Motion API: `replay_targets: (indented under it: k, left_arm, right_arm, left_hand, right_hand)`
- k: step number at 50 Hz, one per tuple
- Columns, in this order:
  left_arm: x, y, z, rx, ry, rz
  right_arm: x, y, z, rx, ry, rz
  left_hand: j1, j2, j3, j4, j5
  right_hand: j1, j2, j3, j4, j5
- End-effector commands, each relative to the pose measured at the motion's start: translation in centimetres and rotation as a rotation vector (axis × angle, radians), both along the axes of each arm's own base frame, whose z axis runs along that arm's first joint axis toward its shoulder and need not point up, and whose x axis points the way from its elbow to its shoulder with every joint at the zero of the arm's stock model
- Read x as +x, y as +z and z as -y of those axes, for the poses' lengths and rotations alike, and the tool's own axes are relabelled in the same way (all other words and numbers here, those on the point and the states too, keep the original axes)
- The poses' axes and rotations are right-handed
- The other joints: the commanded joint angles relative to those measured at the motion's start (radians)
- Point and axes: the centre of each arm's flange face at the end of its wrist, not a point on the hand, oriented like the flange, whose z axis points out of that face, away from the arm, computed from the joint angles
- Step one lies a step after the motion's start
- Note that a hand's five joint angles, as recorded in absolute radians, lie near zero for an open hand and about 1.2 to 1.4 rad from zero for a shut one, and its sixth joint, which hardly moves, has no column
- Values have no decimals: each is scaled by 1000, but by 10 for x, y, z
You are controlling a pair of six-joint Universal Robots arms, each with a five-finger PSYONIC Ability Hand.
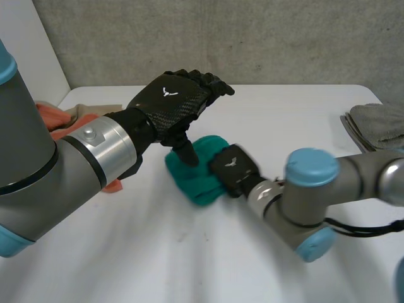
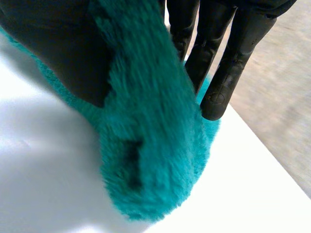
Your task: Fold the laundry.
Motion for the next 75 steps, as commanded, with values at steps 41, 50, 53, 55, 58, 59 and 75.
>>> replay_targets:
  k: [41,50,53,55,58,59,75]
  left_arm:
    - [0,-4,1,22,3,-4]
    - [-1,-7,2,29,3,0]
    - [-1,-7,2,29,3,0]
    - [-1,-8,2,30,1,0]
    - [-1,-8,2,29,1,0]
    - [-1,-8,2,29,1,0]
    - [-1,-9,2,32,3,1]
  right_arm:
    - [-191,12,77,41,-248,-32]
    - [-189,6,77,13,-223,-71]
    - [-188,2,80,12,-221,-73]
    - [-188,2,82,9,-219,-73]
    - [-188,4,88,-2,-224,-69]
    - [-188,4,89,-2,-223,-67]
    - [-162,-5,99,-10,-170,-53]
  left_hand:
    - [17,11,2,12,-5]
    - [17,11,2,12,-5]
    - [17,11,2,12,-5]
    - [17,11,2,12,-5]
    - [17,11,2,12,-5]
    - [20,14,5,15,-2]
    - [17,11,2,12,-5]
  right_hand:
    - [-572,-814,-813,-832,-792]
    - [-551,-794,-792,-811,-772]
    - [-537,-779,-778,-796,-757]
    - [-528,-770,-769,-788,-748]
    - [-516,-759,-757,-776,-736]
    - [-510,-753,-751,-770,-731]
    - [-302,-545,-543,-562,-522]
